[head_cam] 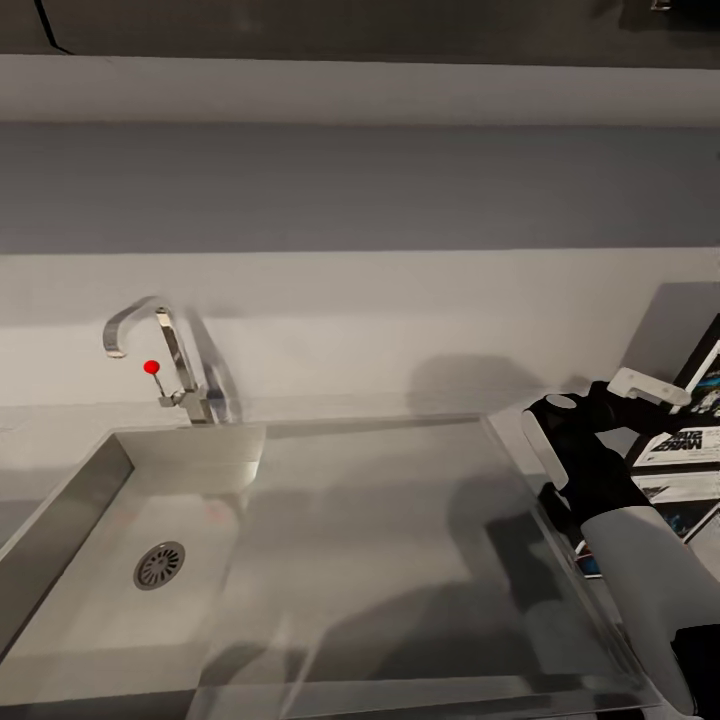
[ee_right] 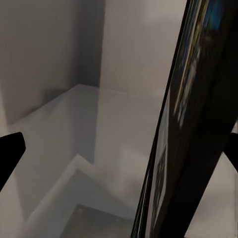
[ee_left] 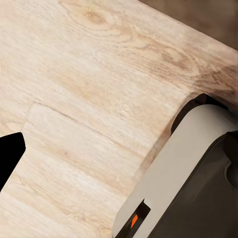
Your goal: Pick up the poster from the kitchen countertop and hang it on one of the wall nails in the kitchen.
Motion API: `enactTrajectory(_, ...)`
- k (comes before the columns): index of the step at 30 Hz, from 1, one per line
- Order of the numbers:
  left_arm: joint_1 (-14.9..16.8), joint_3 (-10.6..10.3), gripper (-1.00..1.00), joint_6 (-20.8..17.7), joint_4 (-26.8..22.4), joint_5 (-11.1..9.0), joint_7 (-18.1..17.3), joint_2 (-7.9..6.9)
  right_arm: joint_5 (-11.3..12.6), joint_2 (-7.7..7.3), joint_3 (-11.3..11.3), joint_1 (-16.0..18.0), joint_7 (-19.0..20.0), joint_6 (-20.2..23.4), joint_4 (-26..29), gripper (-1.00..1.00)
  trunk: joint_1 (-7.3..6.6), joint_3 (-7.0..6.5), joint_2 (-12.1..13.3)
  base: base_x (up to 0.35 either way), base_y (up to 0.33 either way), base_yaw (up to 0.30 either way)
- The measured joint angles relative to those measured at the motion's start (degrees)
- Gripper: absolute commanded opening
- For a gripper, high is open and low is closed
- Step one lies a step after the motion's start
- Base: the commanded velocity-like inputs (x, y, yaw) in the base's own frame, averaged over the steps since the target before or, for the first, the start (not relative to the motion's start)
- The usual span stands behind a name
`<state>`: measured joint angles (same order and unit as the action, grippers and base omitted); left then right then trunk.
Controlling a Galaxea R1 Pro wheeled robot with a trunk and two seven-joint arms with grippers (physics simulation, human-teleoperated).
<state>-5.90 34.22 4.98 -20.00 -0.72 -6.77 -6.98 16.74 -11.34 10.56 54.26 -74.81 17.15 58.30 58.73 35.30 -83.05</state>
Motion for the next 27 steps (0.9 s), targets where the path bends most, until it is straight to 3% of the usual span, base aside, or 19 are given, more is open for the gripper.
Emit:
enactTrajectory(24,0.0,0.0,1.0,0.0,0.0,0.0,0.0,0.0,0.0,0.05,0.1,-0.4,-0.9,-2.5,0.2,1.0,0.0,0.0,0.0,0.0,0.0,-0.003)
enactTrajectory(27,0.0,0.0,1.0,0.0,0.0,0.0,0.0,0.0,0.0,0.19,0.1,-0.4,-2.4,-2.5,0.1,1.0,0.0,0.0,0.0,0.0,0.0,0.0)
